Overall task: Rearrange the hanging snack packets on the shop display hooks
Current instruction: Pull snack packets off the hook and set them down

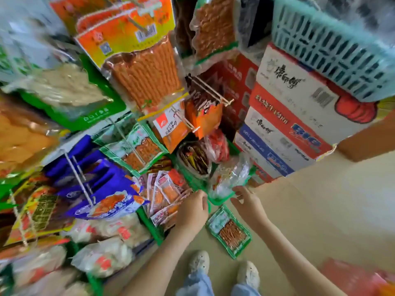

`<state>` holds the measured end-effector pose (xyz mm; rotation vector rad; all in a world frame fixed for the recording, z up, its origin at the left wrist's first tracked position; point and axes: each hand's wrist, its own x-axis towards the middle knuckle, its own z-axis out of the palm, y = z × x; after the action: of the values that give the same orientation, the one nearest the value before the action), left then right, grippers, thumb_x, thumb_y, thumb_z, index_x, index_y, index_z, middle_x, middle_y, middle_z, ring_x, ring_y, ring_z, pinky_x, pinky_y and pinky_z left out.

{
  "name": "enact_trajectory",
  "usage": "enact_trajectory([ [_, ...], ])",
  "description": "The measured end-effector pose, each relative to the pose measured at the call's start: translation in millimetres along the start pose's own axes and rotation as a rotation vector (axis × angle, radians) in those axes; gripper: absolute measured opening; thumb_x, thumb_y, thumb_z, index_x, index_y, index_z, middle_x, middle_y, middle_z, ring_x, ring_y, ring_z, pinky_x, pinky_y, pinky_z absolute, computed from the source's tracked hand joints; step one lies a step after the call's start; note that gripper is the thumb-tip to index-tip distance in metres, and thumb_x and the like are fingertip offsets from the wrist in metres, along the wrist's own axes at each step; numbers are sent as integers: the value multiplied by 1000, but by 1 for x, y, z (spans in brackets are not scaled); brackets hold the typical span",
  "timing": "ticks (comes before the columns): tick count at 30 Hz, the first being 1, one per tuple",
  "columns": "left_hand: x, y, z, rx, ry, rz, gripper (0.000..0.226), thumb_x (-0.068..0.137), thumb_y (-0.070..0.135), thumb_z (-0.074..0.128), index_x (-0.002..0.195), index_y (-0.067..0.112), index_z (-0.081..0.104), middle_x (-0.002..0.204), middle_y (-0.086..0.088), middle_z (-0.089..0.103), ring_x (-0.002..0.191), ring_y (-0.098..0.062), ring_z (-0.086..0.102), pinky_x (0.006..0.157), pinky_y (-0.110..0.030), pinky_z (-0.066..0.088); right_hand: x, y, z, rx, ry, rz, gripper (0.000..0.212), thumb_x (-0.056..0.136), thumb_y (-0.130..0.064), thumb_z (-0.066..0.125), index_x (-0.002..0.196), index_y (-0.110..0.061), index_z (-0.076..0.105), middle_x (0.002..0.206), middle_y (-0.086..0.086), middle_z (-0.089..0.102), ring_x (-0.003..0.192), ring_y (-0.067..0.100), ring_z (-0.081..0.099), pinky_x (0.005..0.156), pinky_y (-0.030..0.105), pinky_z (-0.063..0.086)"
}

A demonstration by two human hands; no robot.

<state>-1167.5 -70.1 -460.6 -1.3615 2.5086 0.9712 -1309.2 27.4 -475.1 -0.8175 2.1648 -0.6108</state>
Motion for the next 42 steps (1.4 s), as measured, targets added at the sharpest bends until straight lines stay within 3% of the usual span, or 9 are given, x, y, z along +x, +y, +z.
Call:
enact_trajectory([
  [8, 44, -67, 268, 90, -375, -165, 25, 98, 29, 35, 111, 21, 54, 109, -6, 62, 102, -27, 58, 79, -35, 44, 67, 237, 131, -55, -143, 228, 27, 85, -11, 64, 110, -2, 61, 103, 16, 60, 96, 32, 58, 85, 32, 43],
  [13, 102, -144, 411, 181, -374, -245, 37, 98, 22, 35, 134, 21, 42, 123, -8, 55, 111, -25, 54, 86, -32, 41, 115, 375, 231, -122, -173, 281, 32, 84, -5, 59, 116, -3, 57, 108, 15, 58, 101, 32, 56, 85, 31, 41],
  [17, 153, -206, 495, 127, -355, -344, 45, 99, 10, 35, 144, 12, 28, 141, -12, 41, 127, -26, 39, 88, -10, 33, 164, 424, 307, -223, -218, 239, 43, 85, -6, 53, 128, -6, 48, 120, 16, 54, 110, 32, 51, 90, 37, 43],
  [23, 213, -260, 562, -29, -469, -459, 70, 91, 15, 57, 147, 9, 15, 148, -15, 29, 133, -30, 33, 107, -34, 32, 222, 438, 376, -277, -239, 97, 70, 86, -4, 47, 147, -29, 20, 151, 1, 26, 134, 26, 27, 108, 40, 27],
  [28, 187, -225, 543, -214, -558, -338, 24, 93, 12, 54, 113, 3, 64, 122, -17, 57, 109, -30, 57, 86, -29, 42, 217, 437, 371, -388, -372, -74, 74, 88, 5, 46, 146, -33, 20, 157, -3, 2, 141, 27, 7, 113, 47, 19],
  [31, 143, -192, 508, -248, -576, -276, 21, 93, 17, 53, 109, 14, 66, 126, -9, 53, 113, -28, 53, 90, -26, 40, 187, 412, 331, -558, -289, -220, 64, 78, -7, 67, 132, -33, 44, 153, -2, 24, 138, 29, 21, 109, 55, 25],
  [34, 92, -159, 454, -321, -611, -321, 17, 93, 22, 46, 83, 22, 60, 87, -9, 66, 85, -27, 62, 84, -38, 49, 153, 376, 271, -631, -247, -499, 46, 57, -29, 85, 89, -32, 53, 112, -6, 63, 121, 20, 50, 103, 48, 25],
  [37, 42, -111, 370, -234, -594, -228, 19, 95, 22, 39, 89, 16, 57, 88, -16, 66, 84, -33, 60, 73, -40, 44, 112, 322, 203, -651, -282, -699, 19, 74, -46, 64, 83, -33, 54, 80, -15, 65, 93, 11, 61, 96, 40, 23],
  [42, -18, -40, 219, -79, -448, -236, 18, 94, 24, 44, 98, 15, 59, 104, -15, 64, 98, -33, 58, 65, -34, 30, 48, 189, 100, -706, -188, -931, 15, 77, -41, 52, 71, -30, 60, 61, -15, 55, 75, 9, 54, 84, 34, 29],
])
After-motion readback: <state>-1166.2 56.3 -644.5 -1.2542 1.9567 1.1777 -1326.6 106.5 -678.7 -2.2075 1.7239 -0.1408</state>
